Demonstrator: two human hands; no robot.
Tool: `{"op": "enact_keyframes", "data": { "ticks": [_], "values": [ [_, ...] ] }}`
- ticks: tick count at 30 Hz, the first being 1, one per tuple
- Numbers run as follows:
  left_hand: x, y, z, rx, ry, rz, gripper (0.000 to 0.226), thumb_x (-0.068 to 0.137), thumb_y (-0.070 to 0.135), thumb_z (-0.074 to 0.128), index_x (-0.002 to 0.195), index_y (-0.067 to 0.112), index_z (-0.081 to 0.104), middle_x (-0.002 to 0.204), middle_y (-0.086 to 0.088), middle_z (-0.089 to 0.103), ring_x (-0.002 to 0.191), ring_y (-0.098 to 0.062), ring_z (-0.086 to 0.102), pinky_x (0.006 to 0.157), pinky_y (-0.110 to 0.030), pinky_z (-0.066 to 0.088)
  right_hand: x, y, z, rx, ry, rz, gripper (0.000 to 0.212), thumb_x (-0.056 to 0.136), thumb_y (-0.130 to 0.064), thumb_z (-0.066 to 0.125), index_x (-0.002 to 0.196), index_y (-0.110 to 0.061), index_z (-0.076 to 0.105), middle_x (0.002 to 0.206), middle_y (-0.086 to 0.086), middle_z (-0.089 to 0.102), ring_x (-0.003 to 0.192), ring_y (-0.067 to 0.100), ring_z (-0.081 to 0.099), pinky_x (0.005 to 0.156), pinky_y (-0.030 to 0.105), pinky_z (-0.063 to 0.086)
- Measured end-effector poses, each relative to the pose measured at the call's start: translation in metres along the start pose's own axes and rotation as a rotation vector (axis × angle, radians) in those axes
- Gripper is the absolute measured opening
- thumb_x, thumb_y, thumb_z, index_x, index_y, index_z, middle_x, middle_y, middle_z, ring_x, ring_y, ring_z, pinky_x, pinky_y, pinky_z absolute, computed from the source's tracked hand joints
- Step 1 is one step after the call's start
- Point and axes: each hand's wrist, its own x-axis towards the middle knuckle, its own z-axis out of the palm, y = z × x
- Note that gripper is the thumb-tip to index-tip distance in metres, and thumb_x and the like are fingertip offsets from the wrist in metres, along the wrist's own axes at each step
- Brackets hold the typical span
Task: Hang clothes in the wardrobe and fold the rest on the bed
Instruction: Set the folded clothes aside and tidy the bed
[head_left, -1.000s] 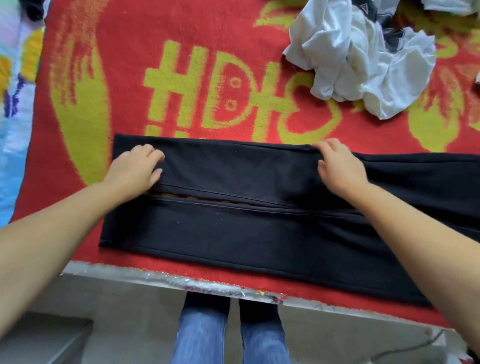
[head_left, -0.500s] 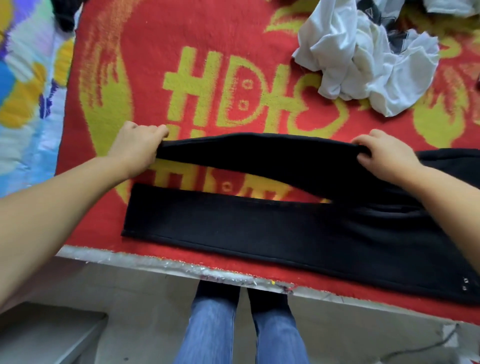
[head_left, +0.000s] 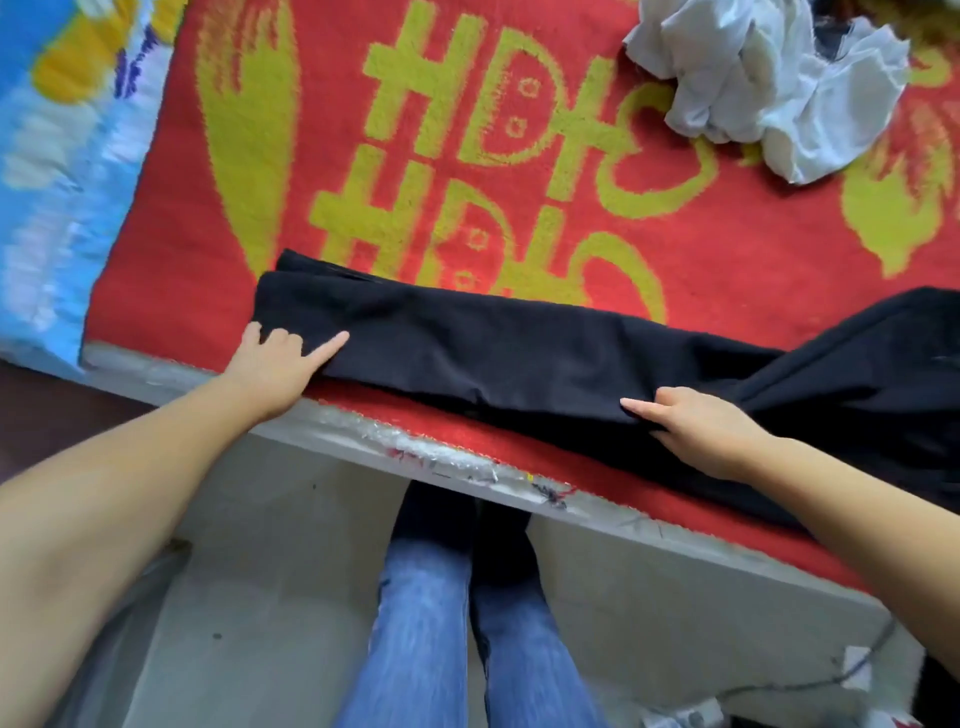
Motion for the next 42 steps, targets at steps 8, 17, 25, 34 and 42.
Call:
{"op": "enact_keyframes", "data": {
  "ticks": [8,17,25,34,42],
  "values": [
    [0.016,0.070,-0.102,0.013,-0.063,0.070,0.036,0.094,0.018,0.039,0.128,0.020,0.048,0.126,-0.003,0.049,0.119,-0.023,0.044,0.099,-0.043,0.033,-0.008,0.005,-0.005,0.219,-0.054,0.089,0.058,0.090,-0.003,0.037,0.143,-0.027,0.043,0.149,-0.003,0.042,0.137,0.016,0.037,0.115,0.045,0.016],
    [0.043,0.259,-0.269,-0.764,0.168,0.551,0.041,0.098,0.026,0.040,0.138,0.018,0.043,0.132,-0.007,0.053,0.121,-0.028,0.050,0.096,-0.042,0.044,-0.042,0.182,-0.048,0.225,0.113,0.546,0.053,0.091,-0.006,0.042,0.142,-0.022,0.043,0.141,0.011,0.045,0.129,0.031,0.043,0.102,0.044,0.040],
    [0.057,0.386,-0.319,-1.031,0.212,0.311,0.048,0.093,0.033,0.053,0.134,0.014,0.037,0.126,-0.009,0.053,0.116,-0.031,0.051,0.088,-0.045,0.046,-0.029,0.292,-0.025,-0.018,-0.053,0.531,0.069,0.088,0.000,0.039,0.151,-0.025,0.022,0.160,0.009,0.009,0.148,0.025,0.001,0.115,0.059,0.010],
    [0.010,0.433,-0.303,-0.719,0.528,0.304,0.015,0.084,0.013,0.055,0.097,0.011,0.047,0.098,-0.009,0.055,0.093,-0.032,0.053,0.064,-0.039,0.036,-0.128,0.314,0.010,-0.258,0.148,0.251,0.027,0.083,-0.020,0.053,0.109,-0.014,0.051,0.111,0.007,0.061,0.104,0.030,0.060,0.078,0.037,0.044],
    [-0.008,0.470,-0.259,-0.262,0.205,0.463,0.036,0.084,0.009,0.045,0.119,0.016,0.043,0.110,-0.005,0.045,0.102,-0.026,0.046,0.073,-0.033,0.031,-0.217,0.263,0.172,-0.025,-0.006,0.148,0.044,0.089,-0.022,0.049,0.132,-0.019,0.038,0.121,0.004,0.050,0.112,0.025,0.050,0.082,0.036,0.040]
  ]
}}
